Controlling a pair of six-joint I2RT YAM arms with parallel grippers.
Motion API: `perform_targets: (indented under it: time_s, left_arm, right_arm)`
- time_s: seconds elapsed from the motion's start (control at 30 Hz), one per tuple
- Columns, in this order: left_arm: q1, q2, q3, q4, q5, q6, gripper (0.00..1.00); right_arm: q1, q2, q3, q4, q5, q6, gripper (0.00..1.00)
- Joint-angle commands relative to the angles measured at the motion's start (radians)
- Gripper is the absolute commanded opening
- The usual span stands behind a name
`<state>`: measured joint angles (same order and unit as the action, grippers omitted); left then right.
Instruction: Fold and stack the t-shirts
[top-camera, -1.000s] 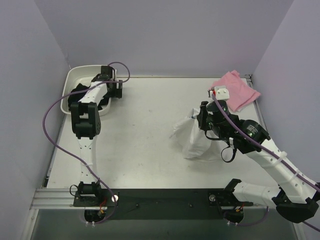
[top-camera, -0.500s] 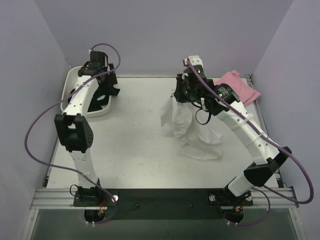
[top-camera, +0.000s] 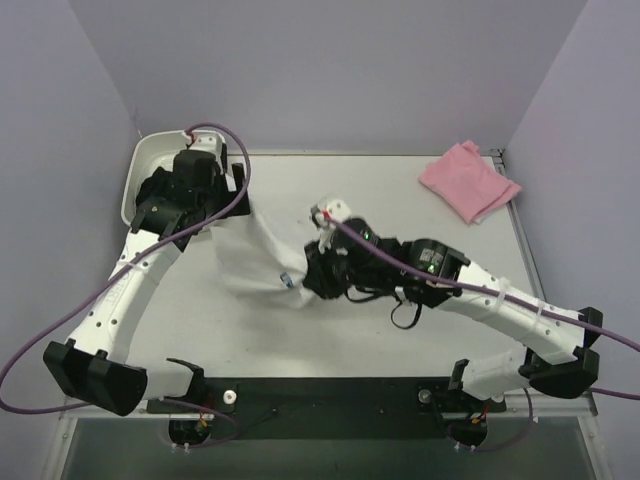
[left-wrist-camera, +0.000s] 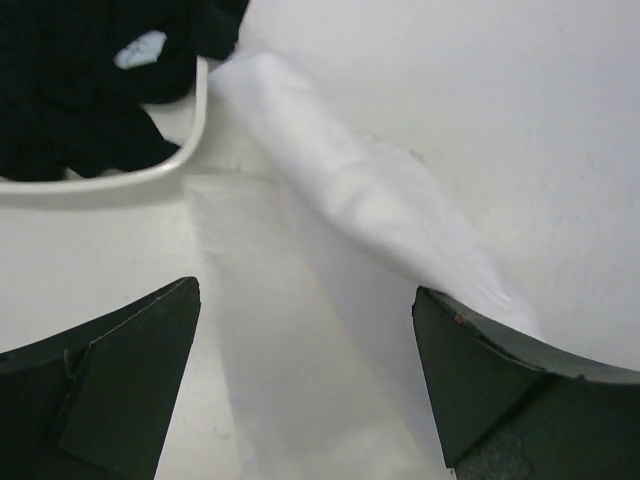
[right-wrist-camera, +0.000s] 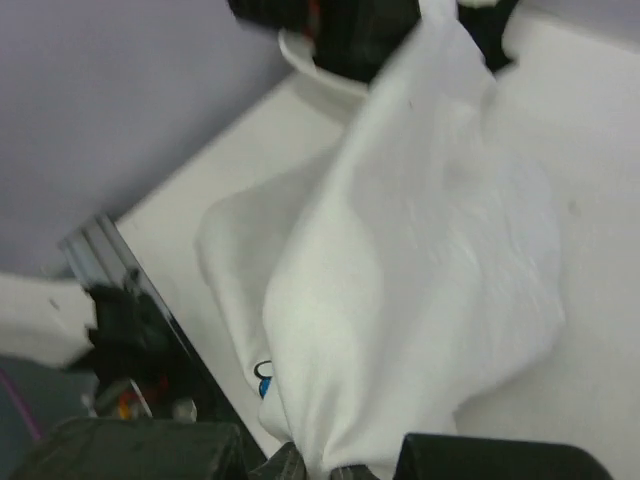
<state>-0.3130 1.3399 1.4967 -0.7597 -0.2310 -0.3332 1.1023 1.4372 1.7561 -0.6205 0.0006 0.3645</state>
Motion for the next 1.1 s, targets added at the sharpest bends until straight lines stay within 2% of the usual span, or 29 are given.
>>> perform_targets:
  time_s: [0.0, 0.03, 0.1, 0.13, 0.17, 0.3, 0.4, 0.53, 0.67, 0.8, 0.93, 1.03, 1.07]
  left_arm:
    - [-0.052, -0.145, -0.151, 0.028, 0.021, -0.03, 0.97]
    - [-0.06, -0.192, -0.171, 0.028, 0.027, -0.029, 0.97]
    - [-0.093, -0.24, -0.241, 0.022, 0.027, -0.055, 0.98]
    - [-0.106, -0.266, -0.265, 0.031, 0.036, -0.061, 0.98]
    - [-0.121, -0.306, -0.292, 0.04, 0.044, -0.067, 0.97]
    - [-0.227, -0.332, -0.348, 0.059, 0.024, -0.107, 0.97]
    - [-0.291, -0.295, -0.363, 0.051, -0.007, -0.11, 0.97]
    - [-0.377, -0.176, -0.385, 0.053, -0.028, -0.11, 0.97]
    - [-0.403, -0.023, -0.371, 0.039, -0.086, -0.113, 0.97]
    - [-0.382, 0.122, -0.291, -0.004, -0.168, -0.119, 0.97]
    - [-0.313, 0.136, -0.257, -0.03, -0.141, -0.133, 0.98]
    - [-0.195, 0.122, -0.306, -0.013, -0.088, -0.142, 0.97]
    - [-0.122, 0.117, -0.32, 0.003, -0.07, -0.141, 0.97]
  right_arm:
    - [0.054, -0.208, -0.604, 0.142, 0.163, 0.178, 0.0]
    - [0.051, -0.269, -0.689, 0.14, 0.243, 0.203, 0.07]
    - [0.033, -0.313, -0.797, 0.069, 0.327, 0.289, 0.53]
    - [0.006, -0.343, -0.872, 0.047, 0.373, 0.304, 0.89]
    - [-0.005, -0.359, -0.891, 0.026, 0.403, 0.341, 1.0]
    - [-0.013, -0.448, -0.879, 0.004, 0.457, 0.34, 1.0]
    - [-0.013, -0.452, -0.788, 0.004, 0.443, 0.285, 1.0]
    - [-0.021, -0.345, -0.702, 0.014, 0.401, 0.263, 1.0]
    - [-0.059, -0.25, -0.759, 0.143, 0.337, 0.267, 1.0]
    - [-0.084, -0.222, -0.823, 0.228, 0.28, 0.278, 1.0]
    - [-0.093, -0.227, -0.857, 0.258, 0.259, 0.272, 1.0]
    - [-0.091, -0.235, -0.879, 0.262, 0.257, 0.266, 1.0]
    - [-0.091, -0.239, -0.883, 0.263, 0.259, 0.261, 1.0]
